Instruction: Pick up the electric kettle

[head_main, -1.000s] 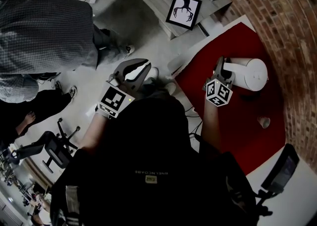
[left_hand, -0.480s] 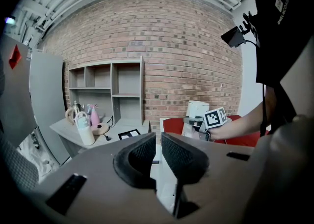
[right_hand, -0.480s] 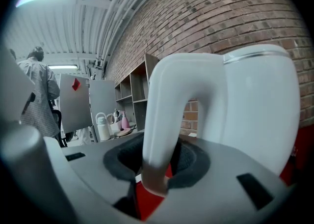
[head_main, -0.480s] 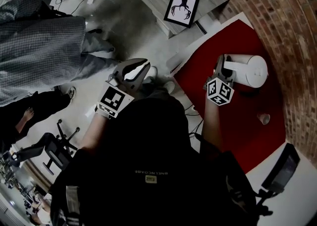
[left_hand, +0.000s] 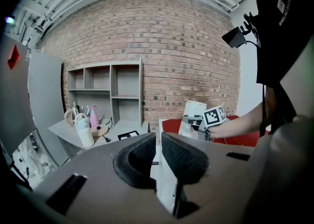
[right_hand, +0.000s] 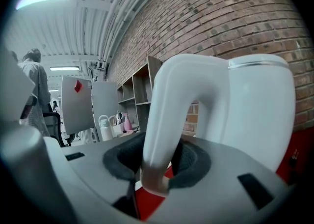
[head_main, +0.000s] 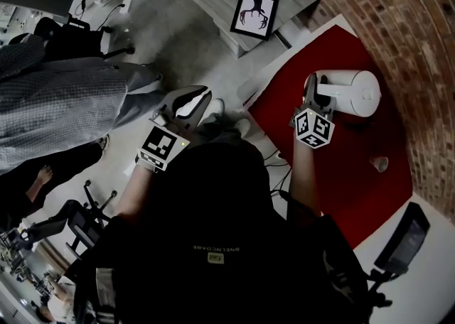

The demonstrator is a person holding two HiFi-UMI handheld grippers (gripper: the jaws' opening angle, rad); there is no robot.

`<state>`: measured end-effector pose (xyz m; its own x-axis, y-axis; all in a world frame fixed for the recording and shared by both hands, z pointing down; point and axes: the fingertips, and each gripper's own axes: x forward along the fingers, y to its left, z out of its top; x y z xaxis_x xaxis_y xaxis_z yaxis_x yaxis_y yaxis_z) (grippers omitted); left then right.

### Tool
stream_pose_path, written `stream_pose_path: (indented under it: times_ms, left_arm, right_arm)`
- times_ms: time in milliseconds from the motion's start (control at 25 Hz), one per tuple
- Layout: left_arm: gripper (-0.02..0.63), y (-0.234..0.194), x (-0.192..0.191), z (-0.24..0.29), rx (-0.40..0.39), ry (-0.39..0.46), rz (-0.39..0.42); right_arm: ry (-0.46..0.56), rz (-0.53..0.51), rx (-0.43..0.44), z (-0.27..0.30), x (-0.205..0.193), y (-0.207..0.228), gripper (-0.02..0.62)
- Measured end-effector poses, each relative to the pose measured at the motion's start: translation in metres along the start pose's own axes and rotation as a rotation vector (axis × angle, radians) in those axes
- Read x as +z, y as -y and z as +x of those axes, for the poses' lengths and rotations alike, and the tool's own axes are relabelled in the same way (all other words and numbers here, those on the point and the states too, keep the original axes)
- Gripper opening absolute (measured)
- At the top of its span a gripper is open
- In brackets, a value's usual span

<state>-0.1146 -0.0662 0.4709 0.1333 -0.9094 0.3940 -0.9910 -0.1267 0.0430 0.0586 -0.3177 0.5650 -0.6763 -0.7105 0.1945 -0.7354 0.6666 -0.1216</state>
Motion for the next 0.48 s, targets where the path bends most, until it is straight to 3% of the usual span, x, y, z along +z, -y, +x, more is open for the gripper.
stream_pose_path:
  times_ms: [480]
  left_arm:
    - [0.027,-0.006,0.002,0.001,0.000,0.016,0.009]
  right_arm:
    - [0.031,-0.020,0.092,0.008,0.032,-0.035,0.140]
